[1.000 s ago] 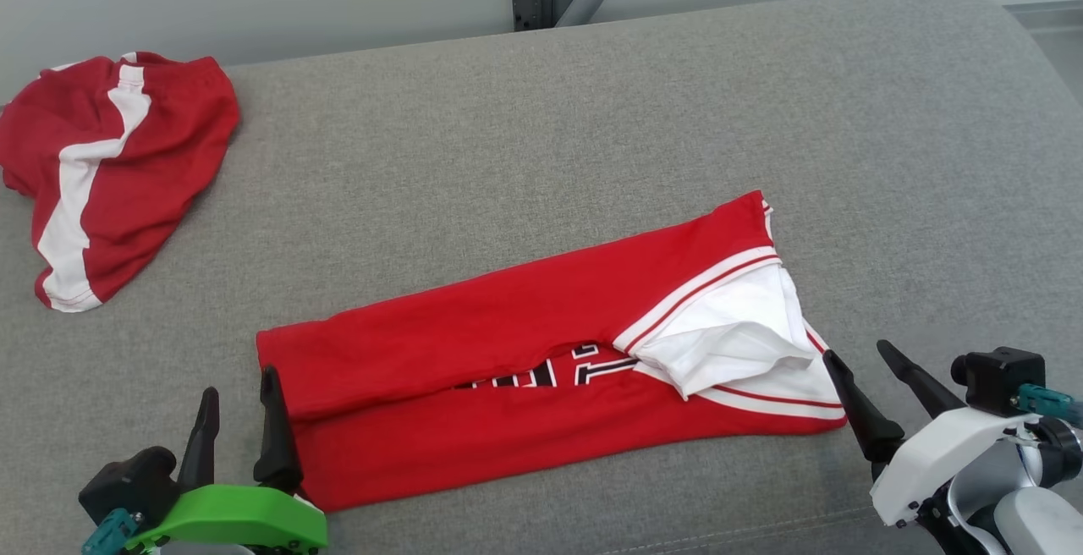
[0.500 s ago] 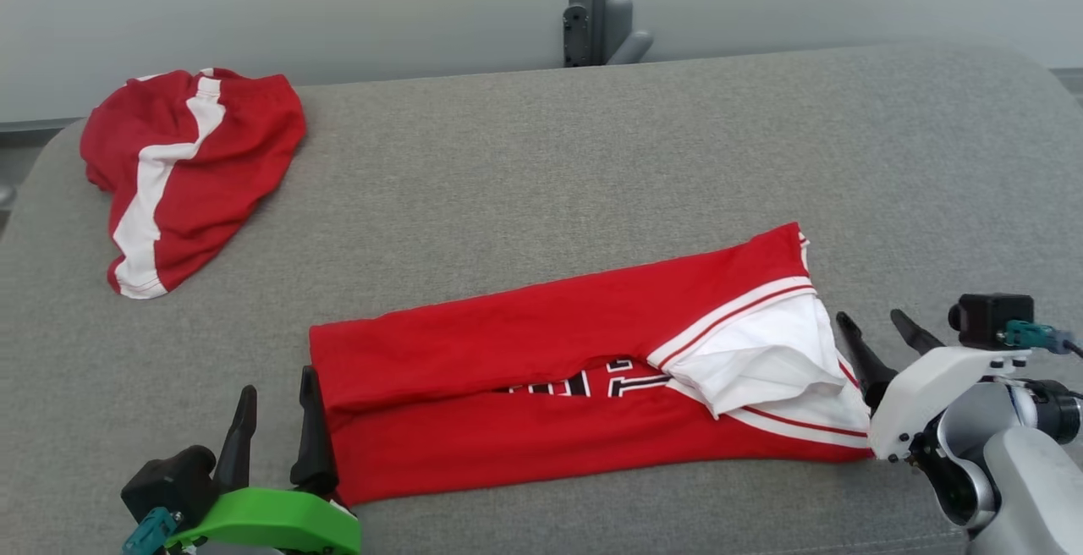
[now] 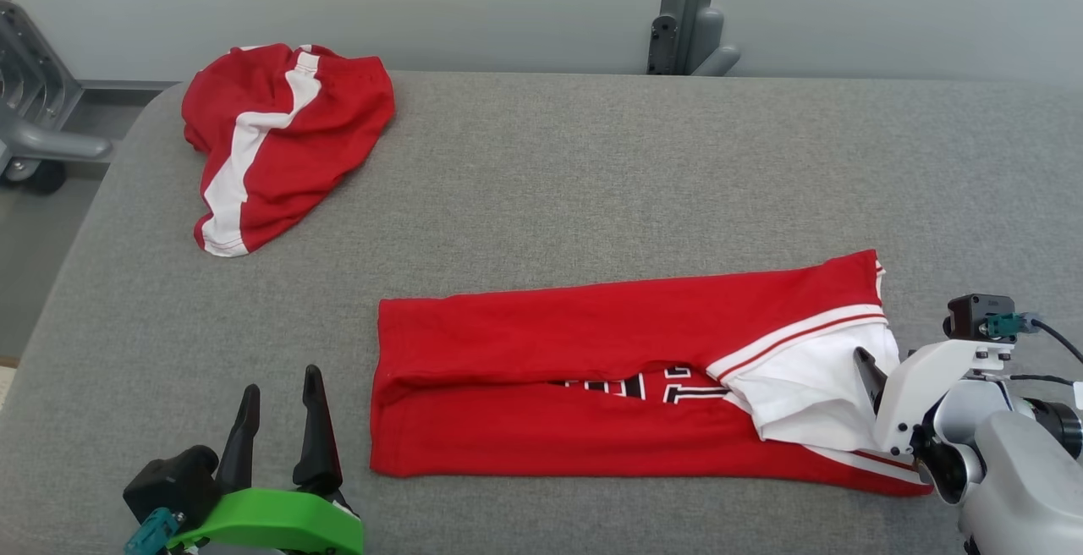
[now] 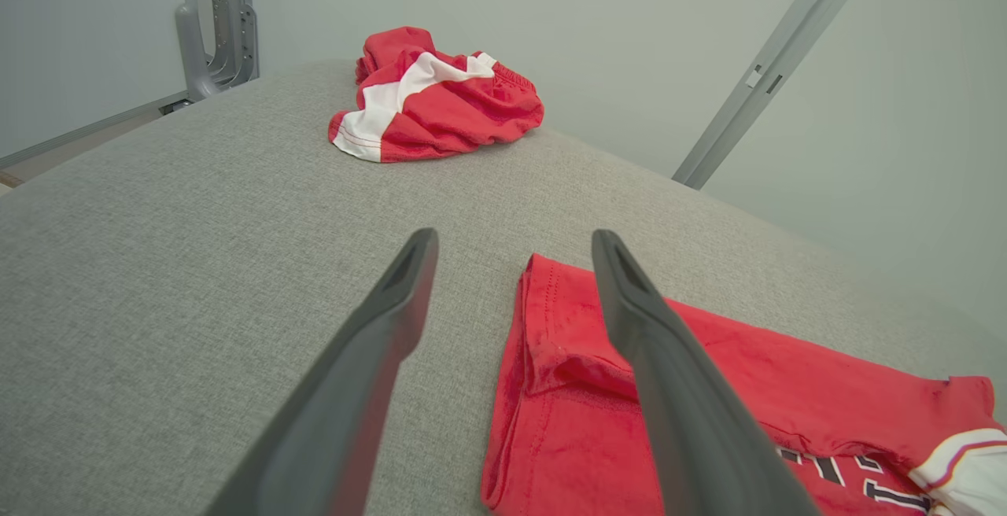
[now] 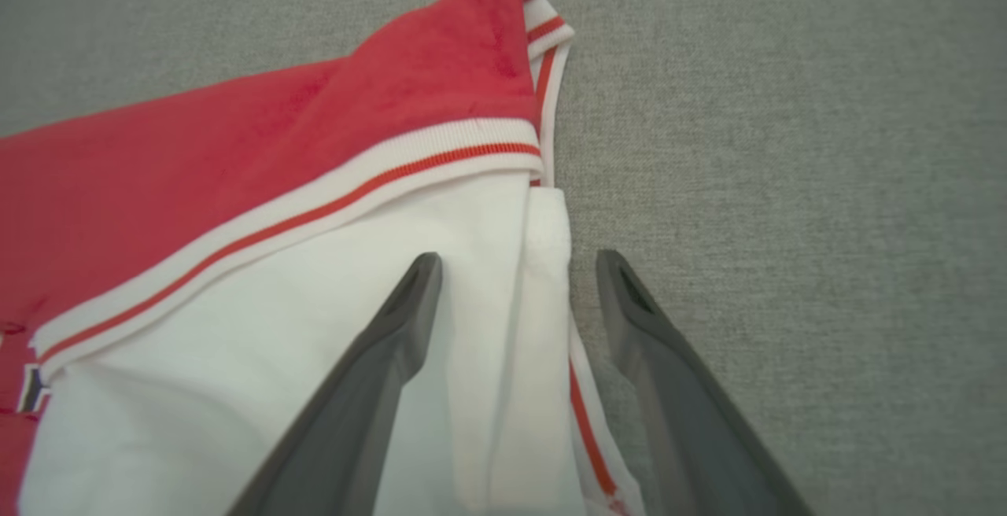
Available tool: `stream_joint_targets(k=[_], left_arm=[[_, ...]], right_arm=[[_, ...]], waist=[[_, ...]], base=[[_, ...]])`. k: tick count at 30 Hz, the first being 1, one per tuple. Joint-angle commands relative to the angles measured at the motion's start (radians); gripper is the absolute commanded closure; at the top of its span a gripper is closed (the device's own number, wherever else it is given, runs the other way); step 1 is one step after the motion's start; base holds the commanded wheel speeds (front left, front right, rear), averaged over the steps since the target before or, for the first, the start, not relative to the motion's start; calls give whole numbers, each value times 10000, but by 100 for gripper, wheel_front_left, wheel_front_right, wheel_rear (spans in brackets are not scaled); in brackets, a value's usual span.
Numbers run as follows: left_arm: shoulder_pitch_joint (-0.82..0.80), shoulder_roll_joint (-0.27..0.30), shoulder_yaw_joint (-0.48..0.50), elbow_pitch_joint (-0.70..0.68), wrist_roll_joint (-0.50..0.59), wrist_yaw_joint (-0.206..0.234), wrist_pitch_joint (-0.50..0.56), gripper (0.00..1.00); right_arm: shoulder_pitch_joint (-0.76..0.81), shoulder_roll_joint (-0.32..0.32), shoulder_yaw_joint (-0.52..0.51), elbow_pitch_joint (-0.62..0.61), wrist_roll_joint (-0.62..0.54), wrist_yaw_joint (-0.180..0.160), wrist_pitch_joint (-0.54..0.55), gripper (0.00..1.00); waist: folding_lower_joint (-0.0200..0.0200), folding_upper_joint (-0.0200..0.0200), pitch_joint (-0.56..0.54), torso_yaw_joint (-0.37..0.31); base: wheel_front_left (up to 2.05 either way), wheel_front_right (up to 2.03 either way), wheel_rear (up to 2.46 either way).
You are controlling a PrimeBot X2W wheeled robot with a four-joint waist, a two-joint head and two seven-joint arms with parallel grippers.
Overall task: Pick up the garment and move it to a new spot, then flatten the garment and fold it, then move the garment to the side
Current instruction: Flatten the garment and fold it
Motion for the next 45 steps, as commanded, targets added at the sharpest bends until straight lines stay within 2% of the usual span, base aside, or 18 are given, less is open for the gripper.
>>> stream_joint_targets(k=[1,8,12,16,17,18,20,21,28,35,45], left_arm=[[60,25,13,-22,61,19,-31,0],[-5,-25,37,-21,44,11,-68,0],[-21,-35,64,5,33,-13,-81,0],[-51,-45,65,28,46,-24,-102,0],[-64,-50,67,30,53,-24,-105,0],[-75,-46,60,32,63,-23,-104,0],[-97,-38,50,36,85,-22,-108,0],[-108,-33,44,37,91,-20,-110,0],[-45,11,102,-4,79,42,-131,0],[67,19,189,-98,63,85,-139,0],[18,-27,196,-154,88,44,-147,0]], right_arm=[[-191,-35,-1,263,19,-13,61,0],[-777,41,105,1431,492,-13,674,0],[-842,329,623,1284,1169,-2,1051,0],[-756,226,1372,857,1679,-2,1315,0],[-745,146,1573,790,1707,-2,1334,19],[-747,63,1762,746,1709,-3,1313,63],[-801,-62,2029,737,1672,-5,1194,93],[-855,-110,2114,779,1655,-6,1124,100],[-1258,-335,2365,1041,1783,-17,785,100],[-1559,-803,2449,884,2088,-16,674,100],[-1882,-1932,2206,288,2519,-14,707,100]], waist=[[0,116,78,117],[0,116,199,218],[0,116,223,203],[0,116,233,162],[0,116,232,153],[0,116,228,143],[0,116,220,128],[0,116,218,122],[0,116,188,-31],[0,116,178,-477],[0,116,315,-1608]], base=[[0,0,0],[0,0,0],[0,0,0],[0,0,0],[0,0,0],[0,0,0],[0,0,0],[0,0,0],[0,0,0],[0,0,0],[0,0,0]])
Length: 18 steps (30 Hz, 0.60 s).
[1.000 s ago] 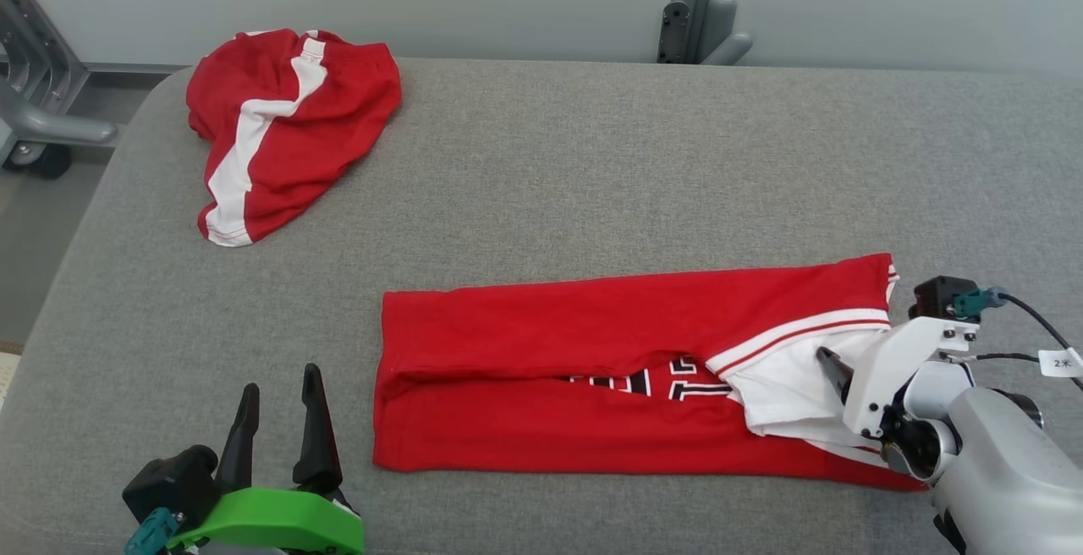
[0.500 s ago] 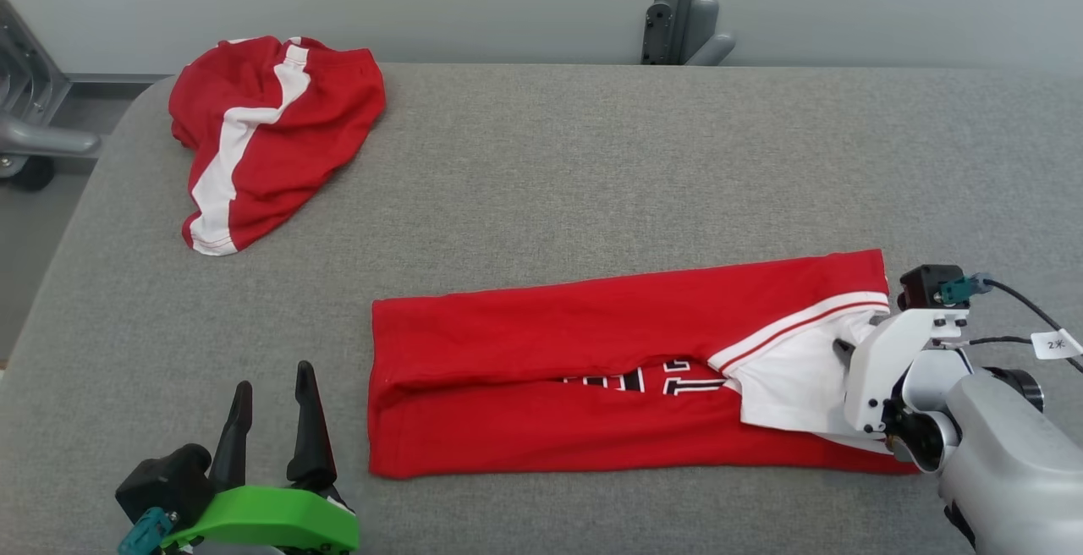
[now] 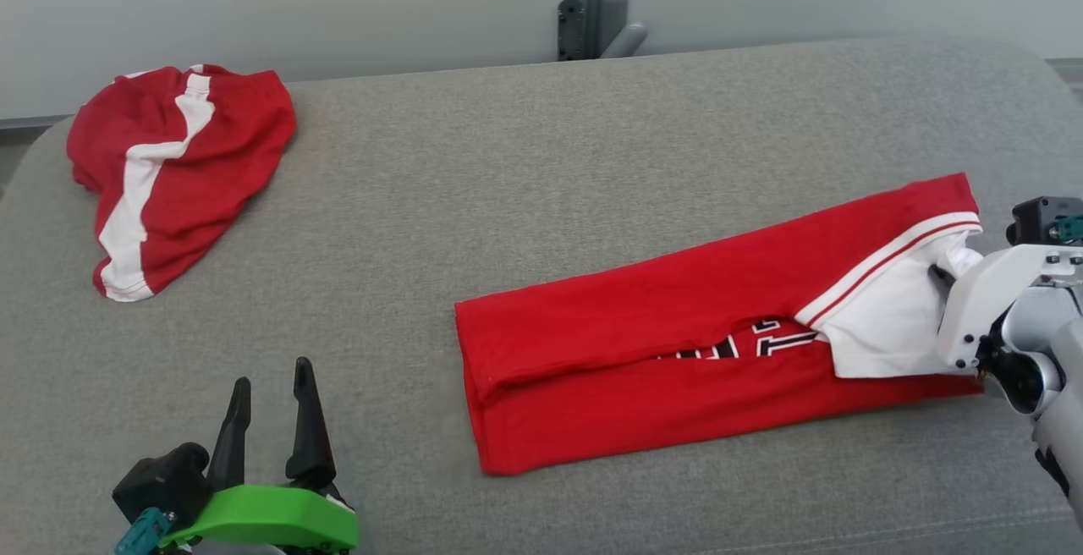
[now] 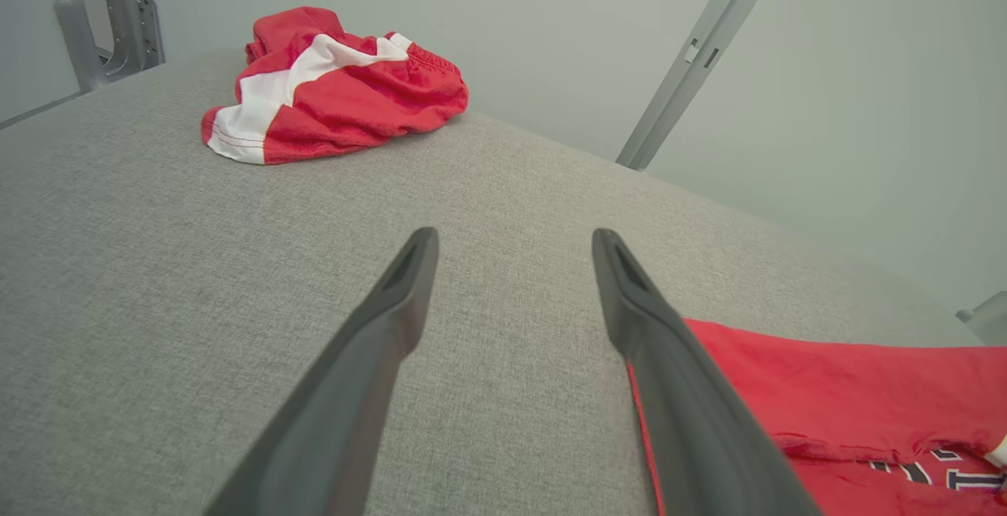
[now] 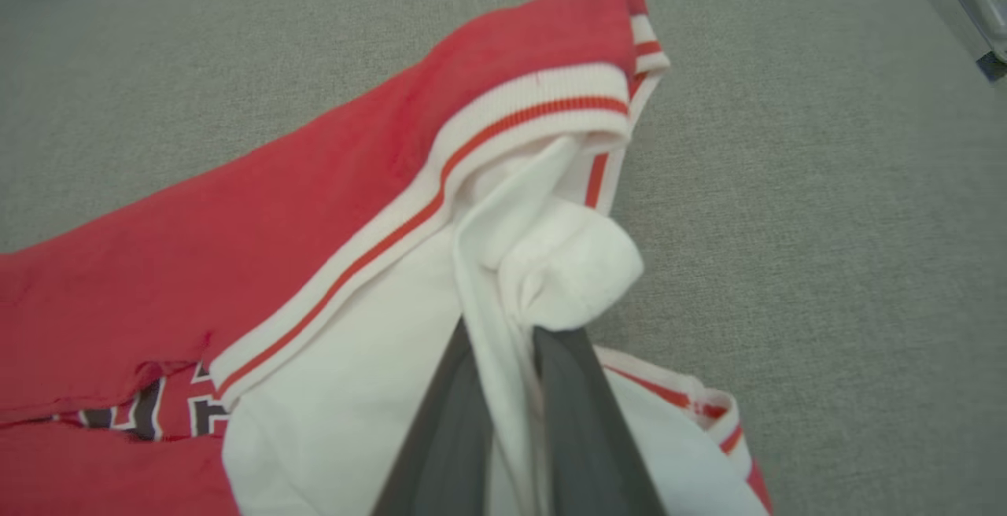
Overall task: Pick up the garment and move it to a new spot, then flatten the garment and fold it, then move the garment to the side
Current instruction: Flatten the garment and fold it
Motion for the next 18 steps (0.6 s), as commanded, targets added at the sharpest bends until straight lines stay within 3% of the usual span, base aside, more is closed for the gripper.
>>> stream_joint_targets(k=[1,10,18], left_arm=[[1,13,27,-2,99,-7,-20,0],[-169,-33,-47,85,149,-46,-32,0],[-250,-8,-105,57,150,-44,-12,0]], right_arm=[[-118,-95,-44,-125,108,-18,6,100],[316,36,152,-1921,703,-16,494,100],[972,497,622,-4309,1237,-13,1300,100]], waist=[[0,116,88,-439],[0,116,69,-1237],[0,116,-46,-1385]], base=[[0,0,0],[0,0,0],[0,0,0]])
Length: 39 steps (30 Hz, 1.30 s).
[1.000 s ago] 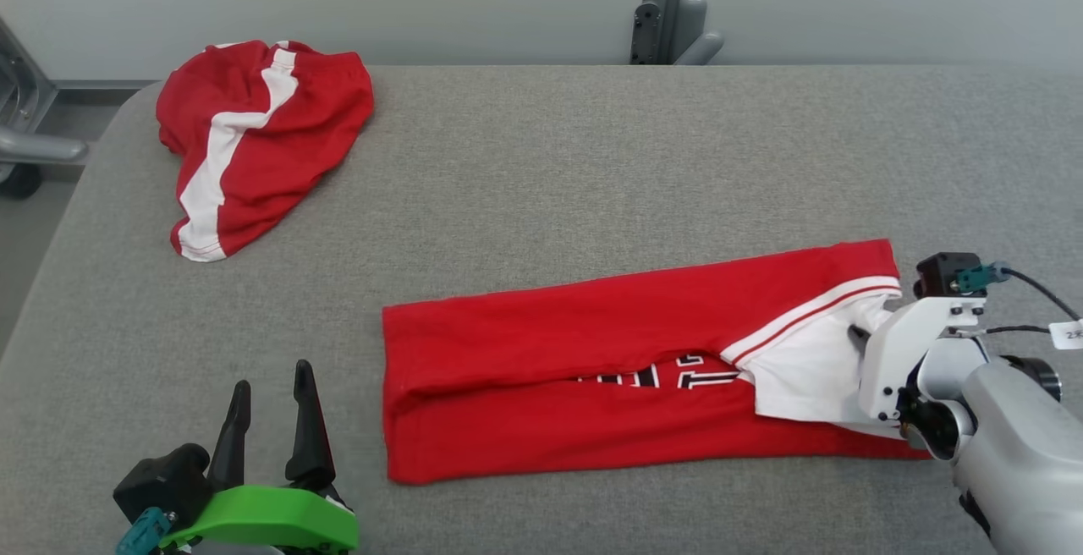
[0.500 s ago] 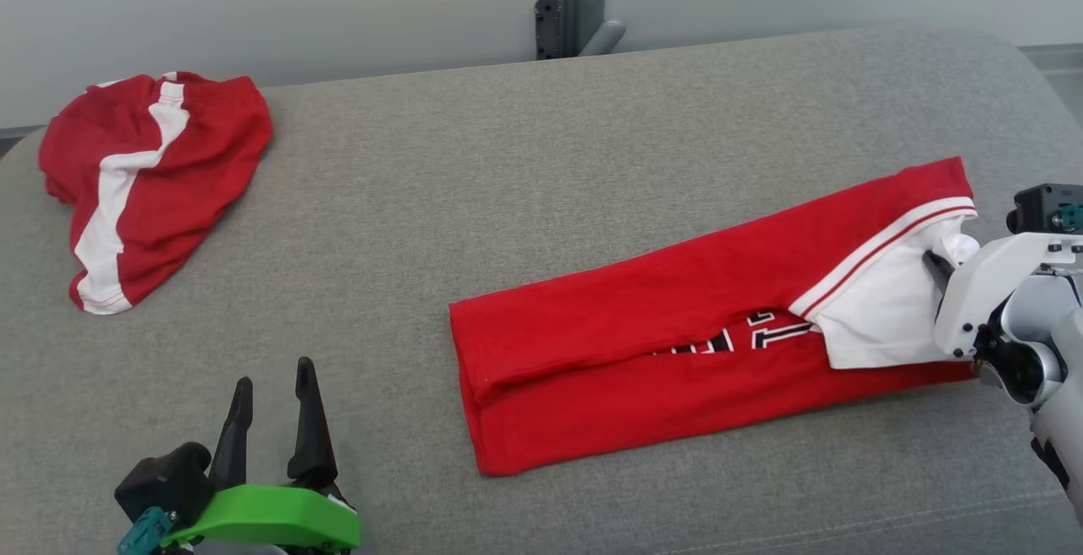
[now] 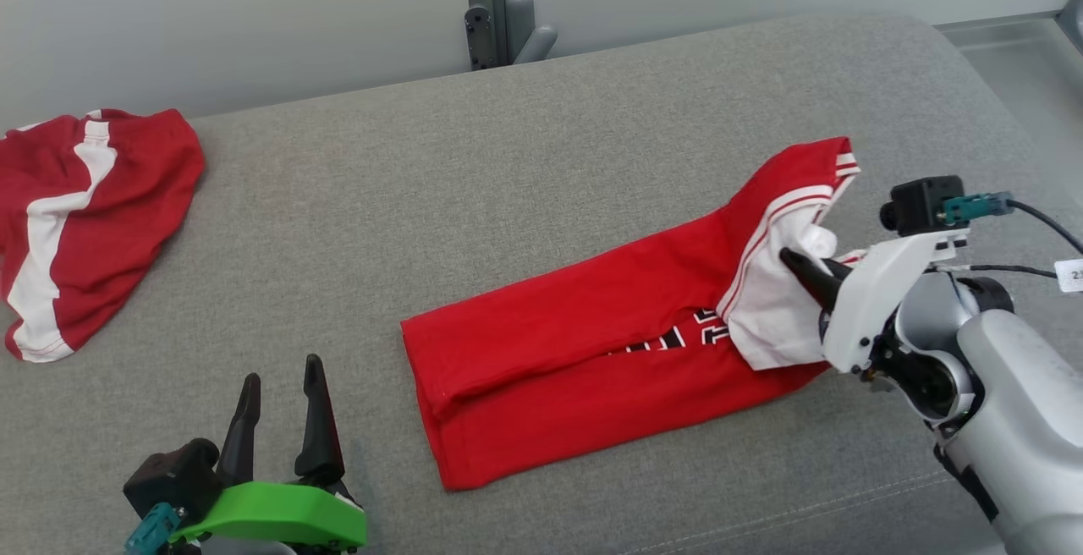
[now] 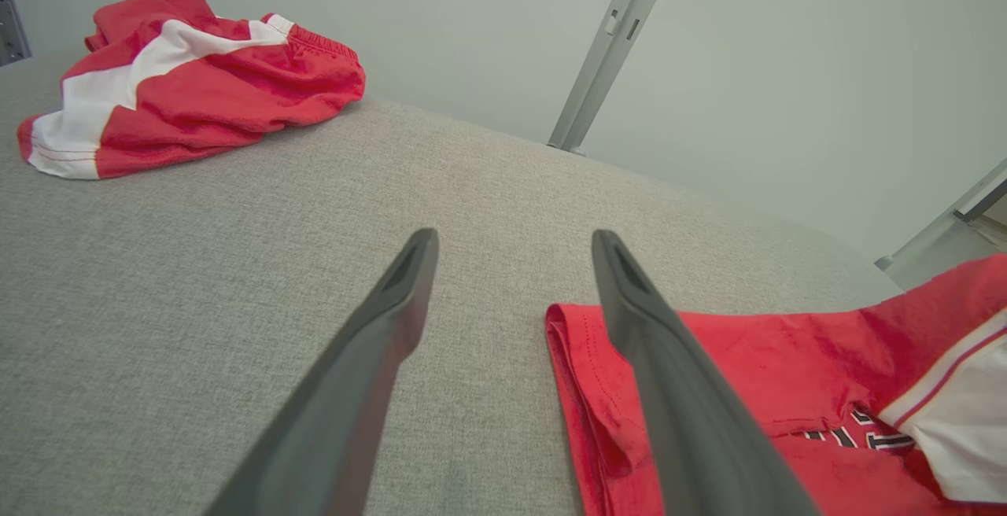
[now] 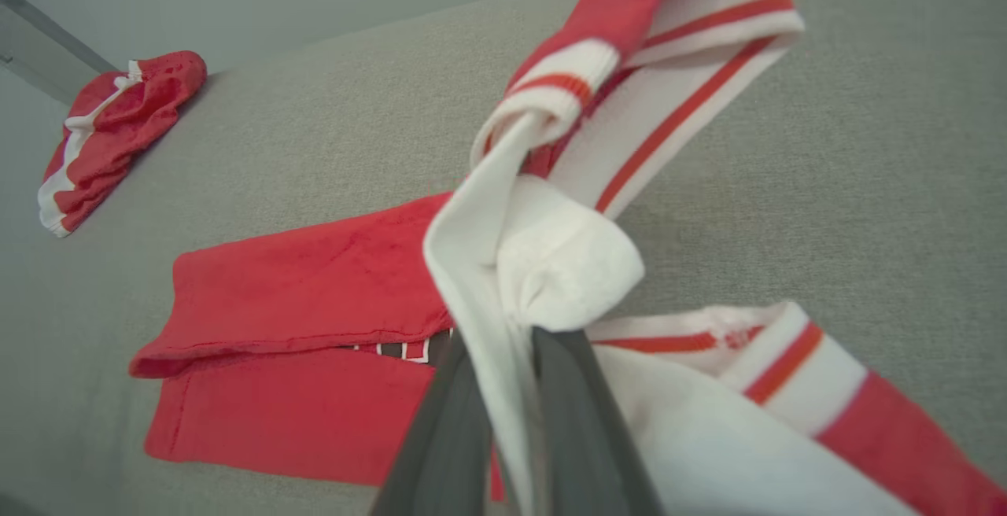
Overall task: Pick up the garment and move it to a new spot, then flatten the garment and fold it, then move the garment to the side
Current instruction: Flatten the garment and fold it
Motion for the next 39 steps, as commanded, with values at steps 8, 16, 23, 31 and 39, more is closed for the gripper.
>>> stream_joint_targets(k=[8,16,23,31,39], left_arm=[[-154,22,-99,2,33,-75,30,0],[-171,-75,-264,65,43,-142,55,0],[-334,-140,-449,216,100,-256,108,0],[-425,-229,-616,383,116,-333,115,0],[-352,-238,-657,475,73,-298,99,0]], right_arm=[[702,987,529,-1555,42,-6,821,100],[819,2469,818,-762,-616,-6,641,100],[496,3365,960,929,-728,-5,103,100],[-126,3539,1294,2553,-336,-3,-748,100],[-680,3528,2314,3202,1238,-5,-1623,0]], waist=[[0,116,-231,546],[0,116,-335,1360],[0,116,-332,2124],[0,116,-342,2677],[0,116,-435,2735]], base=[[0,0,0],[0,0,0],[0,0,0],[0,0,0],[0,0,0]])
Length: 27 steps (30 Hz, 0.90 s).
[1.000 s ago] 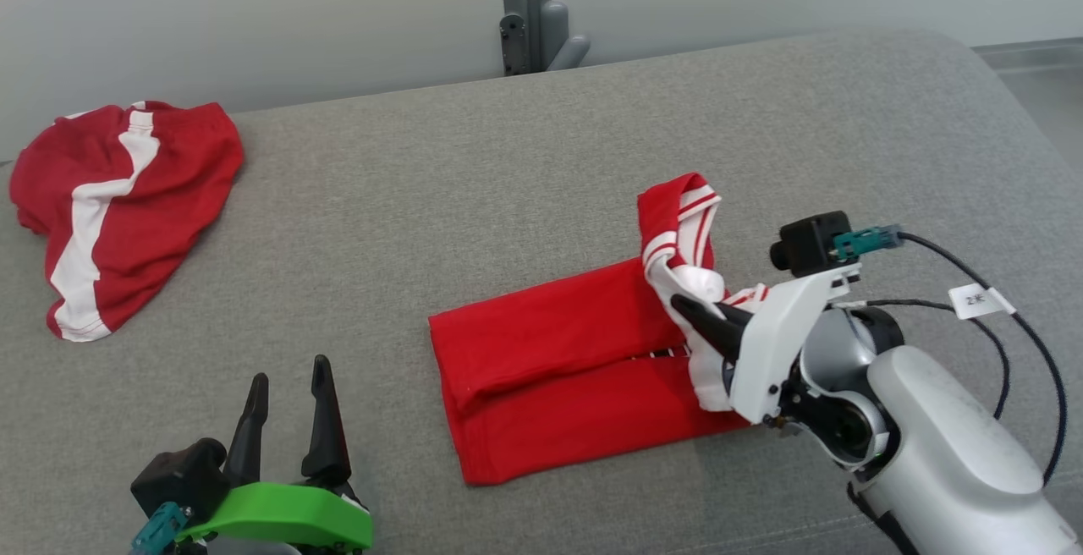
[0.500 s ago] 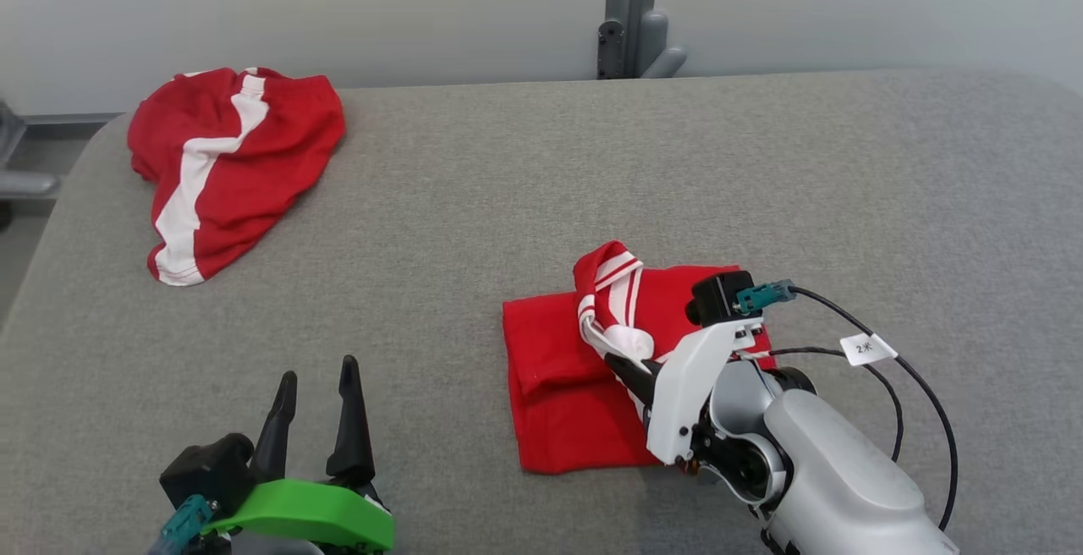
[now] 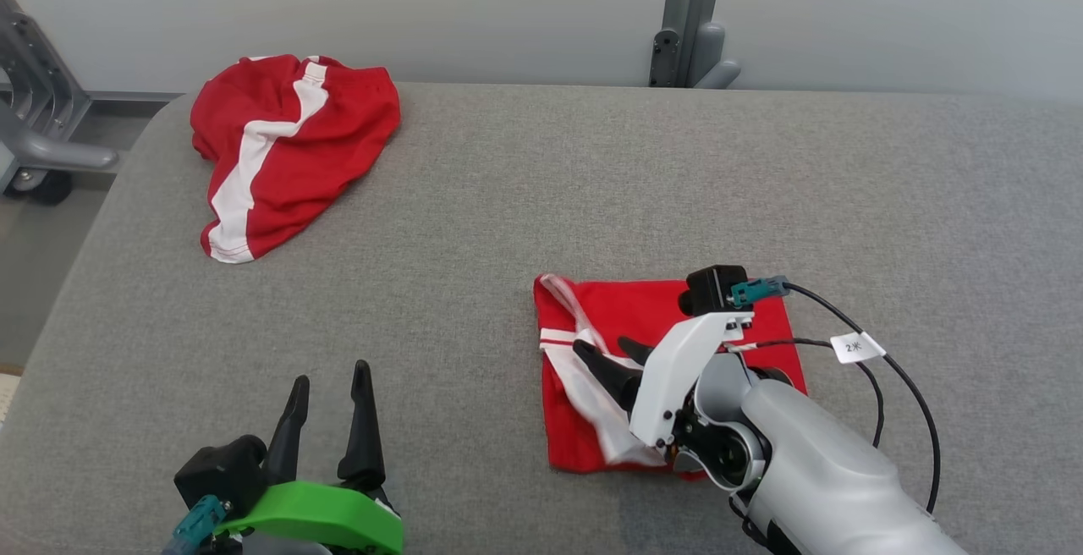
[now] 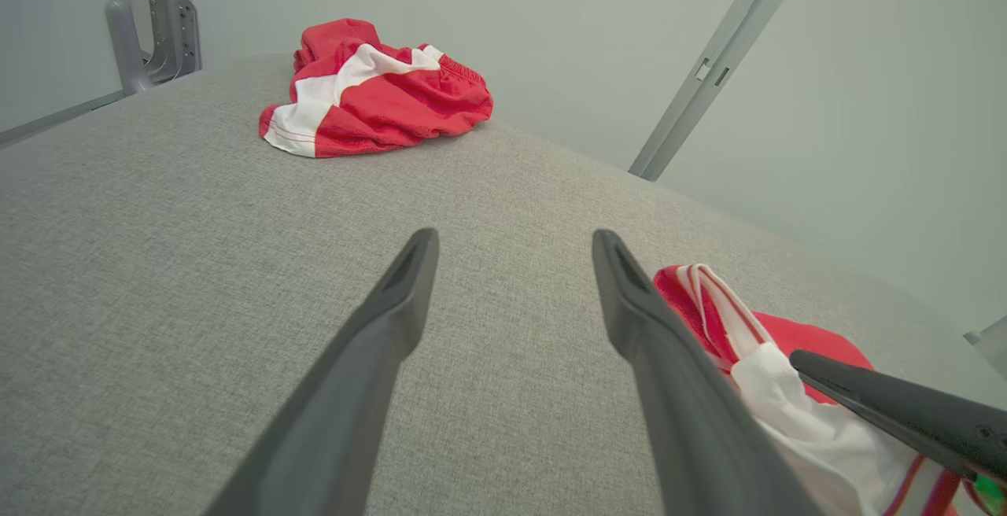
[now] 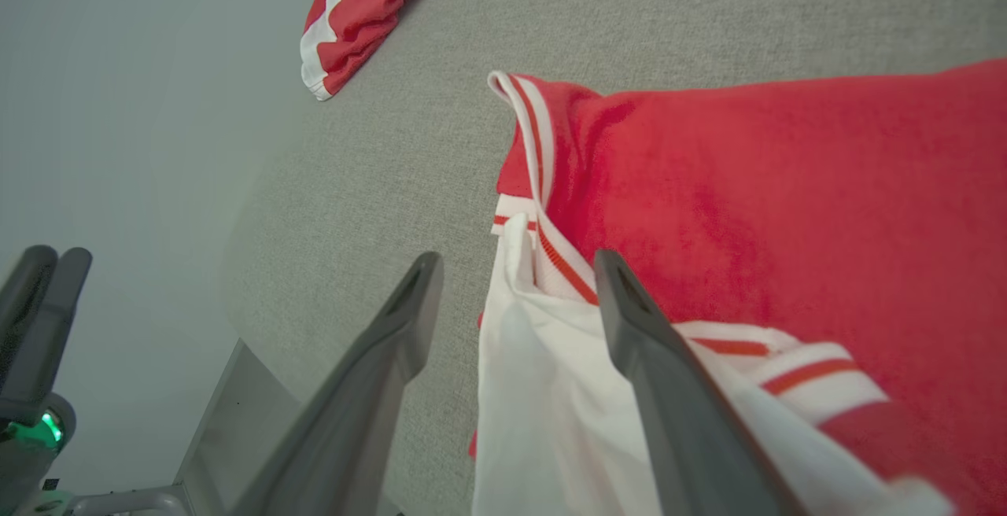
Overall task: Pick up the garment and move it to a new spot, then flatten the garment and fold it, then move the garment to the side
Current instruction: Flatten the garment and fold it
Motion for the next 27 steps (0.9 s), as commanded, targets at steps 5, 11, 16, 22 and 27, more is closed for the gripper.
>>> stream_joint_targets(k=[5,11,16,22,27], left_arm=[[20,22,-13,-11,-39,47,-12,0],[47,55,-23,-75,-43,48,-21,0],[68,53,-67,-164,5,97,-33,0],[98,65,-99,-236,15,139,-11,0],[105,123,-82,-294,8,163,-4,0]], right_arm=[[-428,-20,706,118,847,1,-413,0],[-809,-23,966,-80,1560,1,-993,0],[-1262,-356,828,-124,843,-1,-2216,0],[-926,-912,904,-96,79,1,-3003,0],[-409,-1266,680,-114,15,1,-3293,0]], waist=[[0,116,-69,-211],[0,116,-51,-475],[0,116,-21,-709],[0,116,21,-885],[0,116,81,-1042]], base=[[0,0,0],[0,0,0],[0,0,0],[0,0,0],[0,0,0]])
